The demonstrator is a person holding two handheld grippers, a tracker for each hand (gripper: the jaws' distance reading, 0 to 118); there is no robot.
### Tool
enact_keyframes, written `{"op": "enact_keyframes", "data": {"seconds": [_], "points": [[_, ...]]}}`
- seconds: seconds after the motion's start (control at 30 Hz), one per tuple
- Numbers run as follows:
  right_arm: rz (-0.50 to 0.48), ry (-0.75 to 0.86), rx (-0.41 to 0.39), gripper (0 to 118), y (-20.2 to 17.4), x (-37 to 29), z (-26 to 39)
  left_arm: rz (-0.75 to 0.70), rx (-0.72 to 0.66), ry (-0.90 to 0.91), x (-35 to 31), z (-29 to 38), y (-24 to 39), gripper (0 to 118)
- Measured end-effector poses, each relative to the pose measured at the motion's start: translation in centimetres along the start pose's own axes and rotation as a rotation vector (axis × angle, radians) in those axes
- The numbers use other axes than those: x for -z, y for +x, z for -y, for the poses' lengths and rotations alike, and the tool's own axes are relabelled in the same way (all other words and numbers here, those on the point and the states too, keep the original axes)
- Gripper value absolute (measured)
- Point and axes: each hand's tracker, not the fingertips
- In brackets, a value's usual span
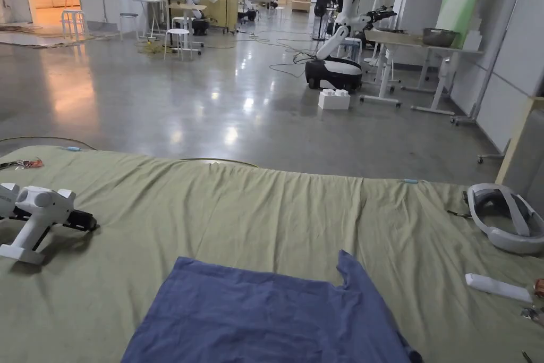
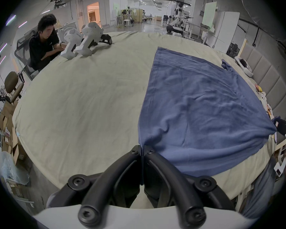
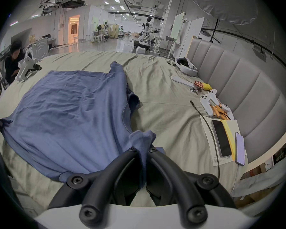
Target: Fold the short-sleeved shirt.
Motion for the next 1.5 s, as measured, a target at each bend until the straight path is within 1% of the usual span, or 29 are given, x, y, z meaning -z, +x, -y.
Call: {"op": "enact_keyframes", "data": {"seconds": [0.03, 0.07, 0.1, 0.13, 0.17, 0.2, 0.27, 0.3, 0.37, 0.43, 0.47, 0.5, 0.53, 0.6, 0.63, 0.67, 0.7, 0.73, 0.77, 0.8, 0.83, 0.87, 0.9, 0.93, 1.1, 1.23, 1.33, 1.47, 1.5], "points": [[0.0, 0.005, -0.001, 8, -0.1, 0.0, -0.1, -0.001, -0.004, 0.004, 0.0, -0.5, 0.1, 5], [-0.002, 0.009, -0.001, 15, -0.2, -0.2, -0.3, 0.0, -0.004, 0.008, 1.0, -0.6, -0.5, 8], [-0.009, 0.028, 0.013, 28, -0.1, -0.4, -0.6, -0.005, -0.002, 0.018, 1.0, -1.1, -0.5, 26], [-0.032, 0.072, 0.046, 40, -0.1, -1.0, -1.0, 0.003, -0.008, 0.037, 0.7, -1.7, -0.4, 43], [-0.054, 0.106, 0.069, 58, -0.2, -1.6, -1.6, 0.028, -0.013, 0.077, 0.3, -2.2, -0.3, 52], [-0.054, 0.143, 0.079, 69, -0.4, -2.3, -2.2, 0.038, -0.011, 0.124, -0.1, -2.4, 0.1, 59], [-0.063, 0.237, 0.098, 71, -1.6, -4.4, -4.3, 0.053, 0.01, 0.238, -1.5, -3.7, 1.1, 66], [-0.079, 0.279, 0.106, 74, -2.1, -5.0, -5.1, 0.062, 0.016, 0.303, -2.2, -4.4, 1.8, 66], [-0.103, 0.351, 0.133, 74, -3.1, -5.5, -6.6, 0.1, 0.021, 0.427, -4.8, -5.1, 4.3, 66], [-0.089, 0.426, 0.171, 74, -4.5, -6.0, -8.0, 0.117, 0.03, 0.564, -6.2, -6.2, 6.2, 66], [-0.077, 0.445, 0.186, 71, -5.1, -6.2, -8.5, 0.097, 0.035, 0.616, -6.5, -6.3, 7.1, 65], [-0.088, 0.48, 0.205, 64, -5.8, -6.1, -9.2, 0.073, 0.047, 0.677, -7.1, -6.7, 8.2, 61], [-0.103, 0.505, 0.212, 53, -6.4, -6.2, -9.6, 0.06, 0.063, 0.717, -7.5, -7.1, 9.1, 53], [-0.114, 0.534, 0.204, 22, -7.5, -6.4, -10.4, 0.074, 0.082, 0.772, -7.8, -7.6, 10.4, 14], [-0.103, 0.541, 0.2, 20, -8.0, -6.4, -10.8, 0.049, 0.09, 0.785, -7.8, -7.8, 11.0, 13], [-0.096, 0.562, 0.199, 16, -8.4, -6.6, -10.9, 0.037, 0.089, 0.788, -7.9, -8.0, 11.4, 10], [-0.13, 0.604, 0.194, 10, -8.6, -6.8, -11.0, 0.066, 0.097, 0.797, -7.9, -8.0, 11.6, 1], [-0.133, 0.627, 0.178, 9, -9.0, -7.0, -11.1, 0.074, 0.104, 0.809, -7.9, -7.9, 11.9, 1], [-0.096, 0.65, 0.163, 5, -9.4, -6.9, -11.2, 0.041, 0.106, 0.826, -7.8, -7.7, 12.3, 1], [-0.091, 0.67, 0.145, 4, -9.6, -7.0, -11.2, 0.032, 0.115, 0.837, -7.6, -7.5, 12.5, 1], [-0.111, 0.682, 0.141, 4, -9.7, -7.1, -11.3, 0.044, 0.122, 0.83, -7.4, -7.5, 12.4, 1], [-0.103, 0.684, 0.139, 4, -9.9, -7.1, -11.4, 0.044, 0.122, 0.826, -6.9, -7.4, 12.4, 1], [-0.093, 0.68, 0.127, 4, -10.2, -6.8, -11.6, 0.047, 0.127, 0.796, -6.2, -7.4, 12.3, 1], [-0.106, 0.664, 0.11, 4, -10.3, -6.4, -11.9, 0.039, 0.127, 0.767, -5.4, -7.4, 12.0, 1], [-0.134, 0.566, 0.112, 4, -10.7, -3.2, -12.3, 0.048, 0.068, 0.563, 1.2, -9.8, 9.6, 1], [-0.139, 0.478, 0.099, 4, -10.8, 0.0, -12.2, 0.046, 0.069, 0.408, 8.9, -15.7, 7.1, 1], [-0.136, 0.418, 0.081, 4, -10.8, 2.0, -12.0, 0.075, 0.054, 0.32, 14.0, -21.1, 5.9, 1], [-0.128, 0.349, 0.072, 4, -10.4, 4.3, -11.4, 0.064, 0.072, 0.189, 18.8, -27.1, 5.9, 1], [-0.123, 0.335, 0.069, 4, -10.2, 4.8, -11.2, 0.055, 0.082, 0.135, 20.3, -28.5, 6.1, 5]]}}
